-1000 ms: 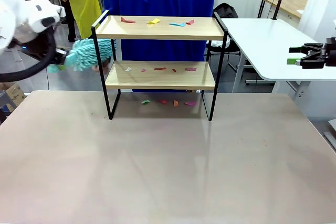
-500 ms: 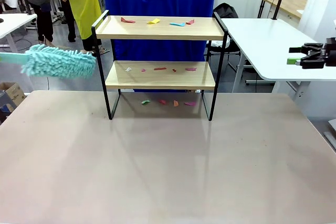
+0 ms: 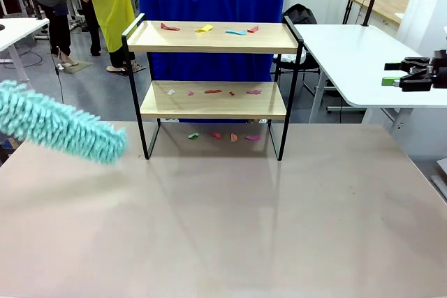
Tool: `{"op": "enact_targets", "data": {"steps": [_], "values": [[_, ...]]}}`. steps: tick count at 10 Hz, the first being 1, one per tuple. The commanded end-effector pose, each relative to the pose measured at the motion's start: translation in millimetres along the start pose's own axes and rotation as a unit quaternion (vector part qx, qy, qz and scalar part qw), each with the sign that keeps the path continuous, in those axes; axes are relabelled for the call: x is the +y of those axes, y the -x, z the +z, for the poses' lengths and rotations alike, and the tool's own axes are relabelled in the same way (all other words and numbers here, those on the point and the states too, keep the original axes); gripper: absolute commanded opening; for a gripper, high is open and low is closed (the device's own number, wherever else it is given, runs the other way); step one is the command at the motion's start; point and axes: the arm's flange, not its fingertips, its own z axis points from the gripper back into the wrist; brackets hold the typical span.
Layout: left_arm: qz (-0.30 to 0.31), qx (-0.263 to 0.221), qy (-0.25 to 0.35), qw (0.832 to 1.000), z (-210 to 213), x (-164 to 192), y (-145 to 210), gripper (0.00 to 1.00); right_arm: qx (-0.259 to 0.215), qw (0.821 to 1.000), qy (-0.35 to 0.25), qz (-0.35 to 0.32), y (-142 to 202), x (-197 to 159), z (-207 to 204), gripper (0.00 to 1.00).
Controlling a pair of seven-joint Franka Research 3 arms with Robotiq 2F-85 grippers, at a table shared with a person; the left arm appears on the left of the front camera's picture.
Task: Clean the shelf.
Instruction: Clean the specific section of the Shelf indicated by the human with the Duster.
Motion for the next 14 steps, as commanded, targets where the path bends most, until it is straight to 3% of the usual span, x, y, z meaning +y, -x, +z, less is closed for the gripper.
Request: {"op": "enact_targets", "data": {"steps": [1, 2, 4, 6, 7, 14], "values": [[-0.113, 0.020, 0.015, 0.993, 0.4, -20.1, -11.8, 0.13, -0.002, 1.000, 0.000, 0.002, -2.9, 0.9, -0.9, 1.00], [-0.175, 0.009, 0.017, 0.984, -3.2, -32.6, -21.5, 0.13, -0.002, 1.000, 0.000, 0.002, -2.9, 0.9, -0.9, 1.00], [-0.214, 0.041, 0.040, 0.975, -18.5, -48.7, -42.4, 0.13, -0.002, 1.000, 0.000, 0.002, -2.9, 0.9, -0.9, 1.00], [-0.179, -0.024, 0.026, 0.983, -30.8, -35.7, -54.8, 0.13, -0.002, 1.000, 0.000, 0.002, -2.9, 0.9, -0.9, 1.00], [-0.205, 0.024, 0.042, 0.978, -19.4, -48.8, -54.3, 0.13, -0.002, 1.000, 0.000, 0.002, -2.9, 0.9, -0.9, 1.00], [-0.205, 0.024, 0.042, 0.978, -19.4, -48.8, -54.3, 0.13, -0.002, 1.000, 0.000, 0.002, -2.9, 0.9, -0.9, 1.00]]}}
